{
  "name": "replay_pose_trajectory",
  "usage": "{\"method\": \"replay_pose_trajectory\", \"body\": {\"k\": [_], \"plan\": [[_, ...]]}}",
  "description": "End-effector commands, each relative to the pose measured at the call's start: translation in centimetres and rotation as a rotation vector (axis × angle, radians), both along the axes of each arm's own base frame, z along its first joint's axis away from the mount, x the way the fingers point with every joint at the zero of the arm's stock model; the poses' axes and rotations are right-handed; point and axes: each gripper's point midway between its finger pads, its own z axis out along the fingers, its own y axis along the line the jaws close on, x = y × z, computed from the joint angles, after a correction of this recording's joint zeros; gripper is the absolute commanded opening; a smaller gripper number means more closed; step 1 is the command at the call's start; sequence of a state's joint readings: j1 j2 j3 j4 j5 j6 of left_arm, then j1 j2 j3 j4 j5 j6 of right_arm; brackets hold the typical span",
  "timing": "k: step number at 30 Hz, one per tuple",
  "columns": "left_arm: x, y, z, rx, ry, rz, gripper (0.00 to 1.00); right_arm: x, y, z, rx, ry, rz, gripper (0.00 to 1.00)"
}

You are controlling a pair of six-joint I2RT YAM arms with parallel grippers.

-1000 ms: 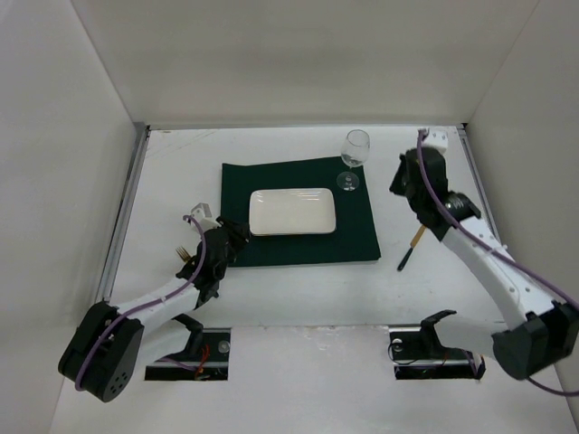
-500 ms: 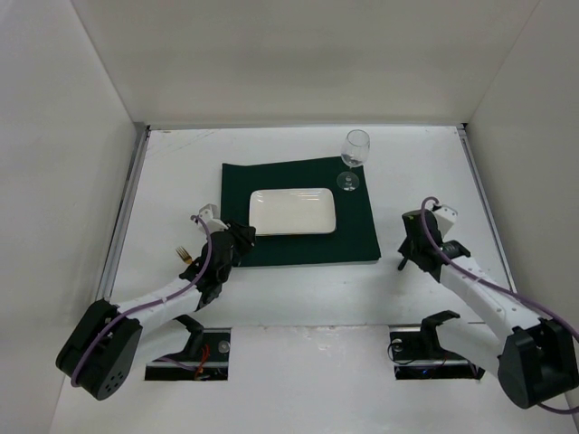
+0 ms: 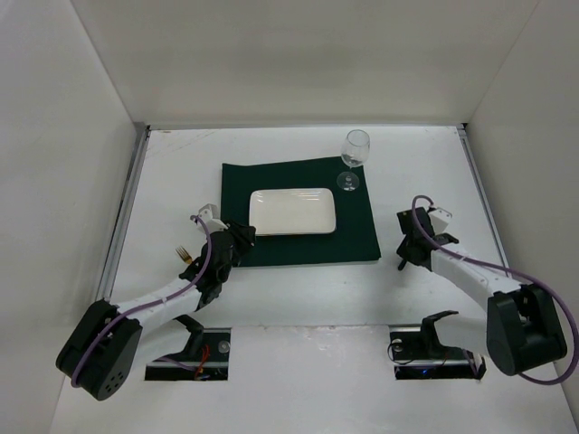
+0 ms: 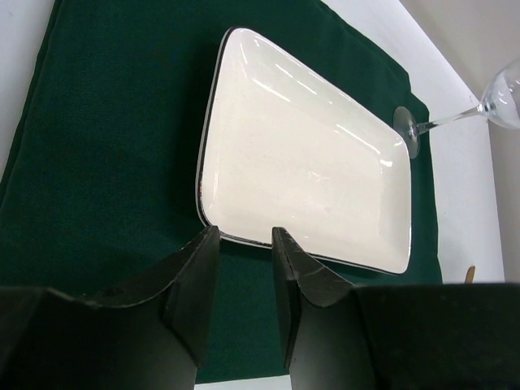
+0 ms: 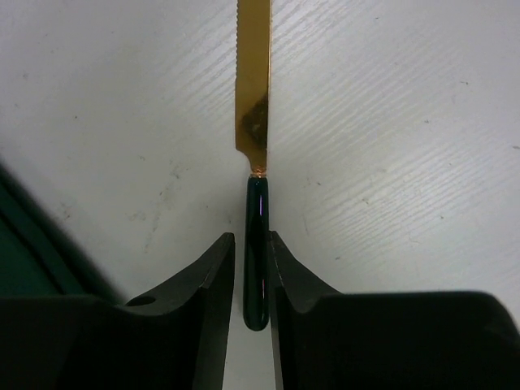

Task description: Set the dinner table for one person

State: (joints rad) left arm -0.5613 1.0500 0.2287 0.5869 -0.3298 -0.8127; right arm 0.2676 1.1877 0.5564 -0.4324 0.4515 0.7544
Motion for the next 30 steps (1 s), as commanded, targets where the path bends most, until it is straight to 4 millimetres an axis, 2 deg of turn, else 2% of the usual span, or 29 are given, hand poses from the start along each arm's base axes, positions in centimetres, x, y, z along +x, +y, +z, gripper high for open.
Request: {"method": "replay_pose_trajectory", "body": {"k": [1,6,12,19,22,23,26,30], "plan": [[0.7,0.0,1.7,-0.032,-0.061,0.015,0.30,2.2,0.8,0.4,0.040,-0.066,0.009,0.27],[0.8,0.1,1.3,-0.027,-0.049,0.021,0.30,2.2,0.6,-0.6,0.052,-0.051,-0.001,0.25],[0.8,0.1,1.1,-0.025,-0.042,0.023,0.30,2.3,-0.2,-0.2,0.026,-0.071,-0.026,0.22],[0.9,0.2,1.2,-0.031,-0.044,0.027,0.30,2.5,0.5,-1.5,0.038,-0.026,0.000,0.27],[0.8,0.2,1.3,-0.032,-0.046,0.027,0.30,2.7,0.6,-1.5,0.046,-0.034,0.005,0.26],[0.8,0.2,1.3,-0.033,-0.047,0.027,0.30,2.7,0.7,-1.4,0.048,-0.038,0.007,0.22],[0.9,0.3,1.2,-0.030,-0.042,0.029,0.31,3.0,0.5,0.0,0.043,-0.079,0.004,0.15],[0.9,0.2,1.1,-0.028,-0.040,0.026,0.31,3.8,0.0,4.6,0.020,-0.184,-0.004,0.14]]}}
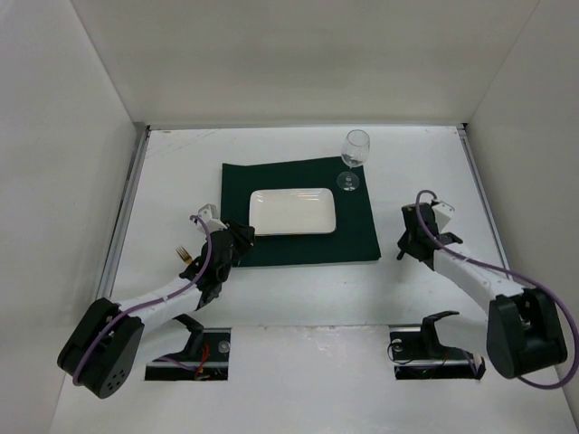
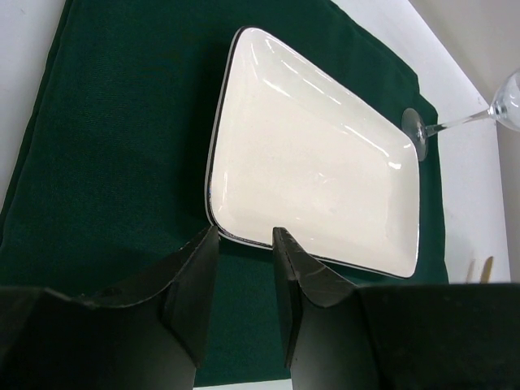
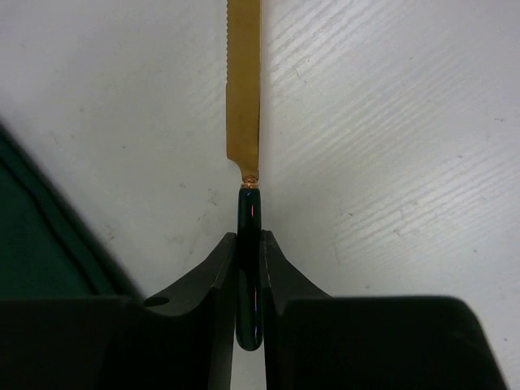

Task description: Set the dinner table for one person

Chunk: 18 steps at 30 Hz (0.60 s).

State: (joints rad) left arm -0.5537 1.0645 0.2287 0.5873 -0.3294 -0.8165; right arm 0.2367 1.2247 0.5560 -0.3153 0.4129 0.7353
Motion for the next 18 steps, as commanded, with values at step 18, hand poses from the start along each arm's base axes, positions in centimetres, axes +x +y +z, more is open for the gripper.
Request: {"method": "replay_pose_trajectory", "body": {"k": [18], "plan": [[1.0,0.3,1.6,-0.029,-0.058,0.030,0.31,5.2,15.5,9.1,0.076,-0.188,0.567,0.14]]}}
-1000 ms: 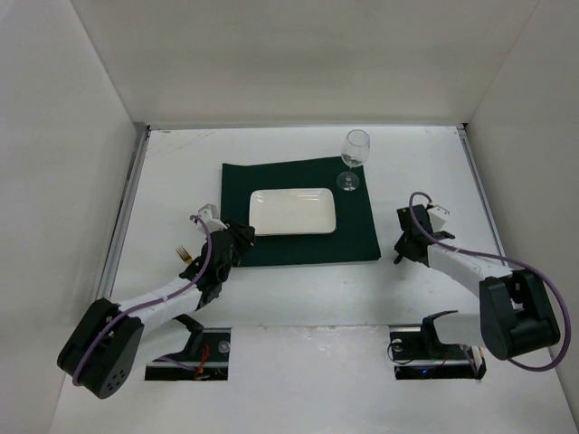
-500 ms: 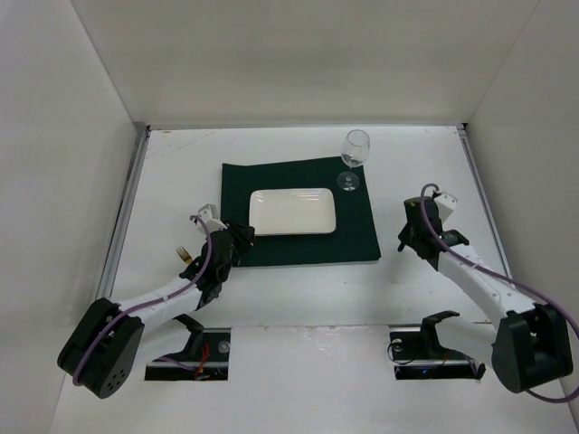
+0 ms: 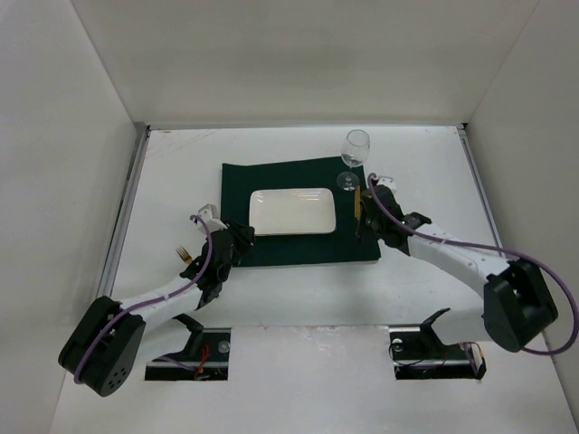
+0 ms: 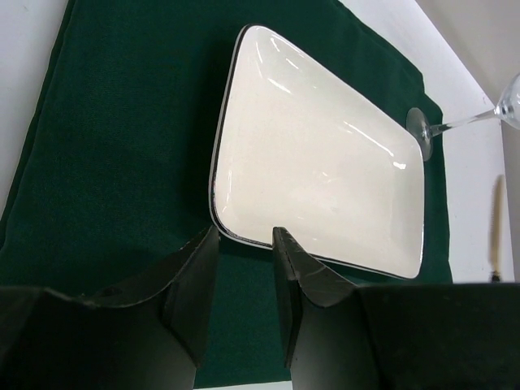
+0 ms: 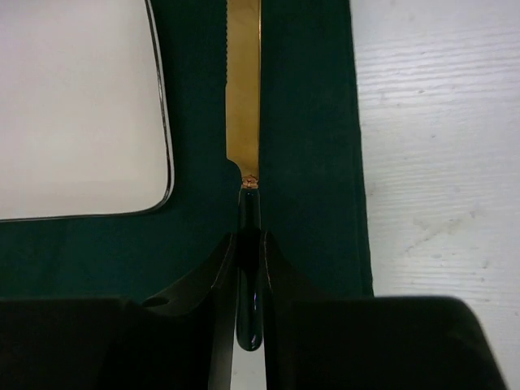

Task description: Set the dinner table for one person

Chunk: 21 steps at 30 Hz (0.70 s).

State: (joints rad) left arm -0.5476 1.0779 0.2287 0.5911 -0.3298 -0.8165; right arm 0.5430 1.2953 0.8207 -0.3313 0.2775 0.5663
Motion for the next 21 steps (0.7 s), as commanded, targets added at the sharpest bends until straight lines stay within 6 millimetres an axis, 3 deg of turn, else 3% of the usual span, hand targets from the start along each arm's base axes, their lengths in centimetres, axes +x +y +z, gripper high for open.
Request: {"method": "replay_pose_trajectory", "body": {"k": [1,9,21], "plan": [[0.8,0.1,1.8,-0.033,-0.063,0.022,0.31,2.3,2.5,1.8,0.036,-0.062,0.066,0.14],[0.9,0.1,1.3,-0.028,-0.048,0.024,0.31,3.4,3.2,-0.7,-0.001,-0.016,0.105,0.14],[1.0,0.1,1.1,-0.027,-0.047,0.027,0.31,4.3,2.0,-3.6,-0.035,0.052,0.095,0.14]]}}
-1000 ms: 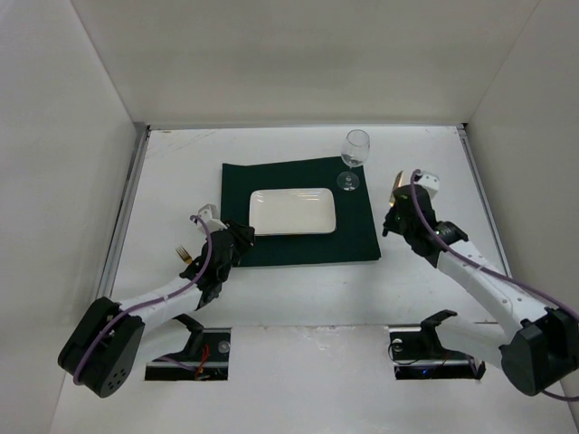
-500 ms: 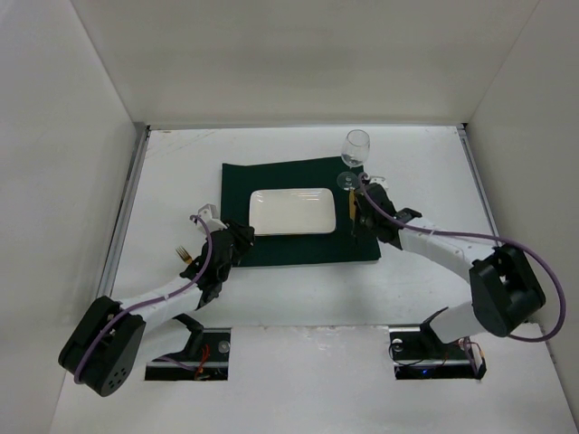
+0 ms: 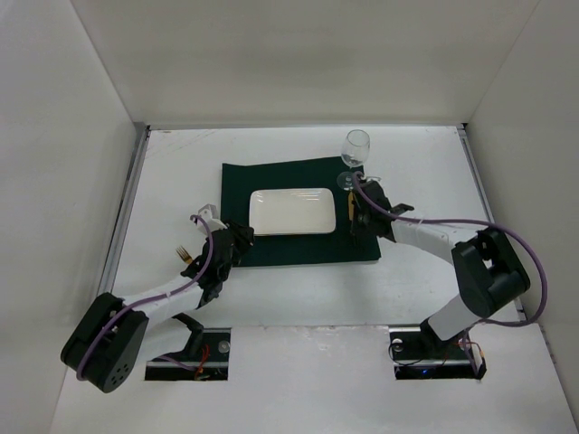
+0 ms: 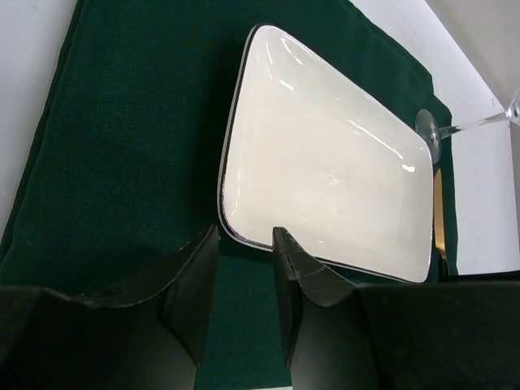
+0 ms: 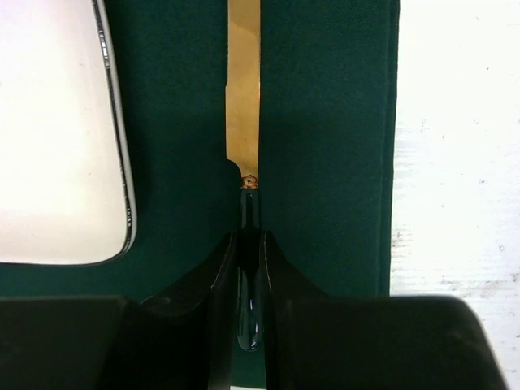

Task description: Set the dinner table for one person

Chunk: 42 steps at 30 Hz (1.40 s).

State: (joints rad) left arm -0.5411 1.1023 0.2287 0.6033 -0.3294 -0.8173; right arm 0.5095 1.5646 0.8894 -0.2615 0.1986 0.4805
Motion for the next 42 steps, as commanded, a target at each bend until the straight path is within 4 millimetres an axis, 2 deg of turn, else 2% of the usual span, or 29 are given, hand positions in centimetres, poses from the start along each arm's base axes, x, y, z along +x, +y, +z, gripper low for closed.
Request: {"method": "replay_pose_trajectory", "body": {"k": [1,12,21,25,29,32,34,38,40,42], "plan": [[0.9,0.0,1.5,-0.030,-0.055,0.021,0.31,2.4,0.8,2.0,0.033,-0.077,0.014,0.15],[1.0,0.0,1.5,-0.031,-0.056,0.021,0.31,2.0,0.3,0.5,0.002,-0.036,0.021,0.18],[1.0,0.1,1.7,-0.028,-0.063,0.025,0.31,2.0,0.3,1.4,0.009,-0.060,0.020,0.37],[1.0,0.2,1.7,-0.024,-0.063,0.027,0.31,1.9,0.0,3.5,0.029,-0.111,0.005,0.44],[1.2,0.6,2.4,-0.010,-0.073,0.036,0.31,1.6,-0.8,7.0,0.060,-0.197,-0.039,0.52],[1.1,1.4,2.8,0.023,-0.036,0.050,0.30,1.3,-1.5,9.7,0.089,-0.294,-0.100,0.53],[0.6,2.2,2.8,0.062,0.027,0.067,0.29,0.9,-0.9,11.1,0.121,-0.364,-0.096,0.47],[-1.2,5.6,2.1,0.151,0.185,0.178,0.28,-0.3,2.3,12.3,0.201,-0.453,-0.009,0.13],[-2.4,7.3,2.0,0.207,0.249,0.222,0.27,-0.9,3.7,12.3,0.225,-0.469,0.033,0.09],[-4.1,8.5,1.8,0.265,0.315,0.244,0.27,-1.1,4.3,12.0,0.228,-0.483,0.052,0.09]]}}
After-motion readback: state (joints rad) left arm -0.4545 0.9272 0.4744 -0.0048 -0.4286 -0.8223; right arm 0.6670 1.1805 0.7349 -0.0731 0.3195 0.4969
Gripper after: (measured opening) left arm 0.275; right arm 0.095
